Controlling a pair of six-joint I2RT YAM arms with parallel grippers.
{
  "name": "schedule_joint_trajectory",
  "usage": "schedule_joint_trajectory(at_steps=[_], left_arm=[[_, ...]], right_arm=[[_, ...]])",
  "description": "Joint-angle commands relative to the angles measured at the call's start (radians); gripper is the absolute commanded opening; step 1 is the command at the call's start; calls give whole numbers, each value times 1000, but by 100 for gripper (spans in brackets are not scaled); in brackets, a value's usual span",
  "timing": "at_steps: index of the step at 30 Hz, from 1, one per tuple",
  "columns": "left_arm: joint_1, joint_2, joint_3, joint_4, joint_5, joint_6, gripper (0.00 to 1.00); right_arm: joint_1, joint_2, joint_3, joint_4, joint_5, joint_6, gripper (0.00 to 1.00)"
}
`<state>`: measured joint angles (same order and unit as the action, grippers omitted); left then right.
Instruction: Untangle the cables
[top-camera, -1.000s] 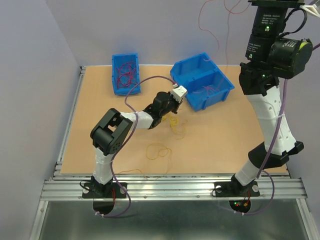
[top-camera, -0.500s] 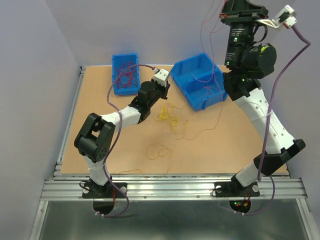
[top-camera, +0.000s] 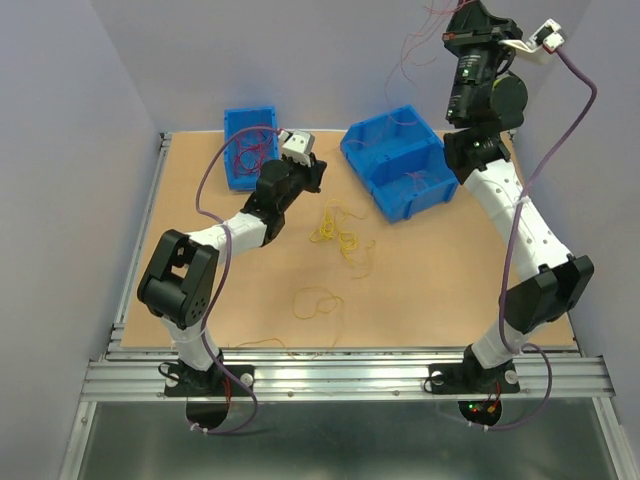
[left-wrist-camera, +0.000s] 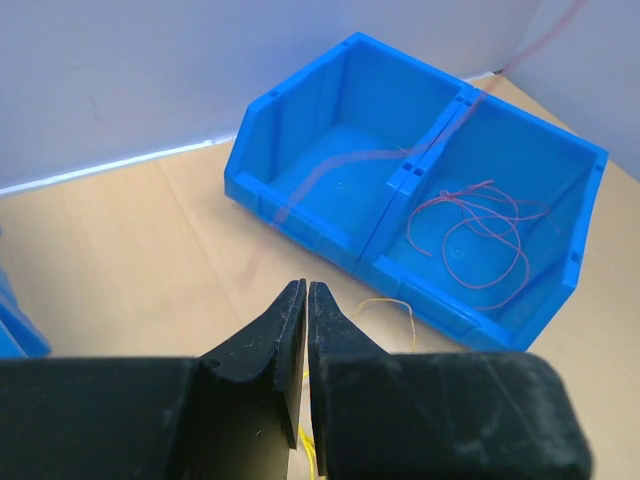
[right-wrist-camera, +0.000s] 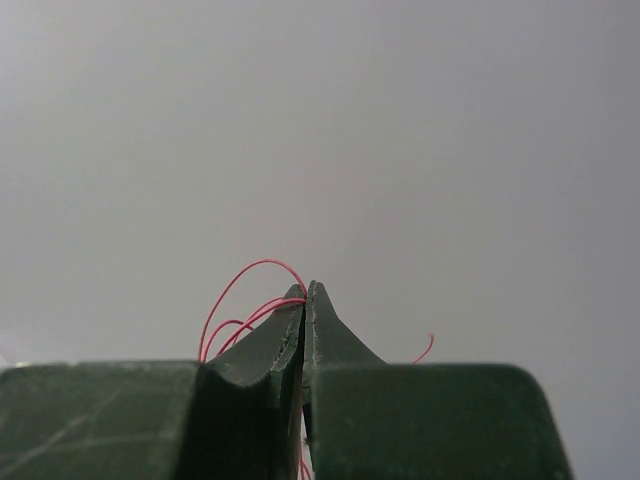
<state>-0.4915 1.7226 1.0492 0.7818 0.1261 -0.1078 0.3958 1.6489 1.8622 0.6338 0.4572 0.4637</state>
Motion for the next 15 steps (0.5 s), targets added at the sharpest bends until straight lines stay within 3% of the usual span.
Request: schedule_joint_trajectory(at_steps=[1, 7, 15], left_arm=[[-5, -44, -8, 68, 20, -18, 17], [-4, -44, -12, 77, 24, -21, 17], [-4, -37, -14, 83, 30, -21, 17]], right_arm=[[-83, -12, -70, 44, 5, 111, 1], [-207, -50, -228, 46, -37, 268, 0], [-238, -70, -287, 64, -61, 260, 1]])
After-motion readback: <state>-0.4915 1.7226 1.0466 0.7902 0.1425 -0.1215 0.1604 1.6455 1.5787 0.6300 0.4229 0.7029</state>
